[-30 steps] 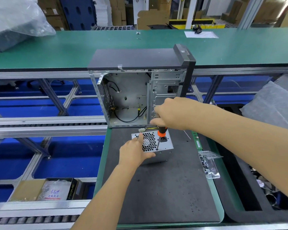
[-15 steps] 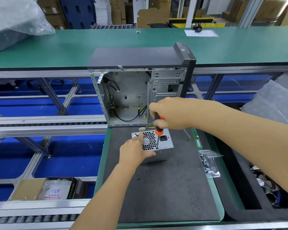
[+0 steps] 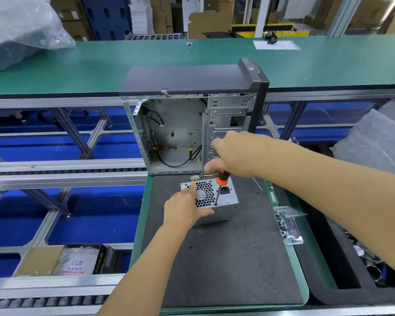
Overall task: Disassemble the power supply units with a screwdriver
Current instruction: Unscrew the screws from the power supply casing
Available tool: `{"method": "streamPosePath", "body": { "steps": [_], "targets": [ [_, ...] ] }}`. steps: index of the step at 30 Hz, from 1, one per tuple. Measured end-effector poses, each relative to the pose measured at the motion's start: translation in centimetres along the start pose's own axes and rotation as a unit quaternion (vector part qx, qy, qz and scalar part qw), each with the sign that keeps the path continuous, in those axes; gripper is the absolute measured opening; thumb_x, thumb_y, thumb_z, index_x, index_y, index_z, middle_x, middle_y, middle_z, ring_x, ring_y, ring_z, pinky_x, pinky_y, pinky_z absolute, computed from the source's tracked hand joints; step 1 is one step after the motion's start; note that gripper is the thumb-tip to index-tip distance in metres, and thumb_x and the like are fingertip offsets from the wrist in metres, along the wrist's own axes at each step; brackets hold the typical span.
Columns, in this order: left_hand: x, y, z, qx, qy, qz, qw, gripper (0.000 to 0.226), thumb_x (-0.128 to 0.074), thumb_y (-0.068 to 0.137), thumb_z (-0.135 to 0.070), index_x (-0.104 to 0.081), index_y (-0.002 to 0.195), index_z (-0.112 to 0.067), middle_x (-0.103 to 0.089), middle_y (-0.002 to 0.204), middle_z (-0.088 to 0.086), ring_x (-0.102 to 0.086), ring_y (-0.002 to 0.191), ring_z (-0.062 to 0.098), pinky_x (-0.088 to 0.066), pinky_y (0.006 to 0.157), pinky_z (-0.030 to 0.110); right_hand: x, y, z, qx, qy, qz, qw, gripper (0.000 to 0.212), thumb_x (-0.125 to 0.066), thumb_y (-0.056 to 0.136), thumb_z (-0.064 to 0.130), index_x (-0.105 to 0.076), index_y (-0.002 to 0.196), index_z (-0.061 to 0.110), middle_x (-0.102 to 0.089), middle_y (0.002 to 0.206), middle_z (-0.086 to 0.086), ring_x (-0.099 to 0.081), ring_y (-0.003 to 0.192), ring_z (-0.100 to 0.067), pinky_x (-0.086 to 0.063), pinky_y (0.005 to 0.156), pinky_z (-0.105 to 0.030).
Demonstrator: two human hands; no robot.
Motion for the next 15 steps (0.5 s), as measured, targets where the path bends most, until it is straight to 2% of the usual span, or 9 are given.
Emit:
{"method": "streamPosePath", "body": {
  "steps": [2, 4, 5, 7, 9, 11, 12, 13, 15],
  "targets": [
    [-0.09, 0.03, -0.05, -0.002, 0.001, 0.002, 1.0, 0.102, -0.065, 0.071, -0.079, -0.034, 0.148, -0.021, -0.064, 0.121, -0.002, -0.062, 0.109, 0.023, -0.05, 0.079, 0.036, -0.02, 0.23, 0.58, 0.038, -0.023, -0.006, 0.999, 0.04, -0.045, 0.098, 0.054, -0.051, 0.1, 0.015, -0.046, 0.081, -0.003, -0.05, 0.067, -0.02, -0.041, 0.054, -0.033],
    [-0.06, 0.04, -0.06, -0.001, 0.001, -0.001, 1.0, 0.099, -0.065, 0.07, -0.079, -0.037, 0.145, -0.021, -0.065, 0.119, -0.003, -0.062, 0.108, 0.023, -0.049, 0.077, 0.035, -0.55, 0.19, 0.96, 0.074, 0.026, 0.037, 0.996, 0.018, -0.055, 0.095, 0.035, -0.047, 0.103, 0.022, -0.054, 0.097, -0.003, -0.056, 0.082, -0.023, -0.05, 0.067, -0.037],
    [0.01, 0.01, -0.05, 0.0, 0.0, -0.002, 1.0, 0.099, -0.065, 0.07, -0.079, -0.038, 0.145, -0.021, -0.065, 0.119, -0.003, -0.062, 0.108, 0.023, -0.049, 0.076, 0.035, -0.73, 0.08, 1.06, 0.081, 0.051, 0.056, 0.994, 0.022, -0.06, 0.092, 0.033, -0.045, 0.105, 0.025, -0.054, 0.102, -0.001, -0.056, 0.086, -0.022, -0.05, 0.07, -0.037],
    [-0.02, 0.0, -0.03, -0.001, -0.007, 0.001, 1.0, 0.096, -0.066, 0.07, -0.079, -0.039, 0.143, -0.023, -0.065, 0.117, -0.003, -0.062, 0.108, 0.023, -0.05, 0.077, 0.036, -0.52, -0.02, 1.04, 0.068, 0.078, 0.059, 0.993, 0.038, -0.067, 0.086, 0.049, -0.042, 0.105, 0.027, -0.05, 0.096, 0.002, -0.056, 0.081, -0.02, -0.049, 0.065, -0.036],
    [-0.03, 0.01, 0.01, -0.003, -0.01, 0.0, 1.0, 0.09, -0.067, 0.07, -0.078, -0.043, 0.137, -0.023, -0.066, 0.114, -0.003, -0.063, 0.106, 0.023, -0.05, 0.076, 0.036, -0.35, -0.11, 0.61, 0.026, 0.025, 0.051, 0.998, 0.049, -0.055, 0.086, 0.067, -0.043, 0.107, 0.024, -0.039, 0.082, 0.002, -0.05, 0.069, -0.018, -0.04, 0.053, -0.033],
    [-0.05, -0.02, -0.05, -0.003, -0.006, -0.002, 1.0, 0.093, -0.066, 0.071, -0.078, -0.041, 0.14, -0.021, -0.065, 0.116, -0.003, -0.062, 0.107, 0.024, -0.05, 0.077, 0.036, 0.08, -0.07, 1.09, 0.051, -0.138, 0.036, 0.988, 0.035, -0.043, 0.1, 0.049, -0.045, 0.128, 0.027, -0.031, 0.078, -0.004, -0.044, 0.064, -0.021, -0.035, 0.049, -0.033],
    [-0.08, -0.02, -0.07, -0.003, -0.003, -0.003, 1.0, 0.096, -0.066, 0.071, -0.078, -0.039, 0.143, -0.021, -0.065, 0.118, -0.002, -0.062, 0.107, 0.024, -0.05, 0.078, 0.036, 0.02, 0.03, 1.14, 0.063, -0.174, 0.033, 0.982, 0.031, -0.04, 0.104, 0.037, -0.044, 0.133, 0.027, -0.036, 0.08, -0.007, -0.044, 0.065, -0.024, -0.037, 0.048, -0.034],
    [-0.08, 0.0, -0.08, -0.003, 0.001, -0.003, 1.0, 0.099, -0.066, 0.071, -0.078, -0.037, 0.146, -0.021, -0.065, 0.118, -0.002, -0.062, 0.108, 0.023, -0.05, 0.078, 0.036, 0.1, 0.1, 1.09, 0.073, -0.162, 0.022, 0.984, 0.028, -0.039, 0.104, 0.032, -0.046, 0.129, 0.023, -0.044, 0.086, -0.009, -0.047, 0.068, -0.026, -0.041, 0.051, -0.036],
    [-0.16, 0.08, -0.06, -0.004, 0.005, -0.001, 1.0, 0.102, -0.065, 0.071, -0.079, -0.034, 0.149, -0.021, -0.064, 0.12, -0.002, -0.061, 0.109, 0.023, -0.05, 0.078, 0.036, 0.17, 0.17, 0.72, 0.081, -0.035, 0.015, 0.996, 0.019, -0.05, 0.098, 0.033, -0.045, 0.112, 0.022, -0.055, 0.095, -0.005, -0.053, 0.078, -0.025, -0.049, 0.063, -0.038]
  ]
}}
Point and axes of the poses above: each hand's wrist, its own y-axis towards the middle knuckle, its own x-axis out of the back of the hand, z = x × y, the point moved 8 cm from there along y, towards the middle knuckle
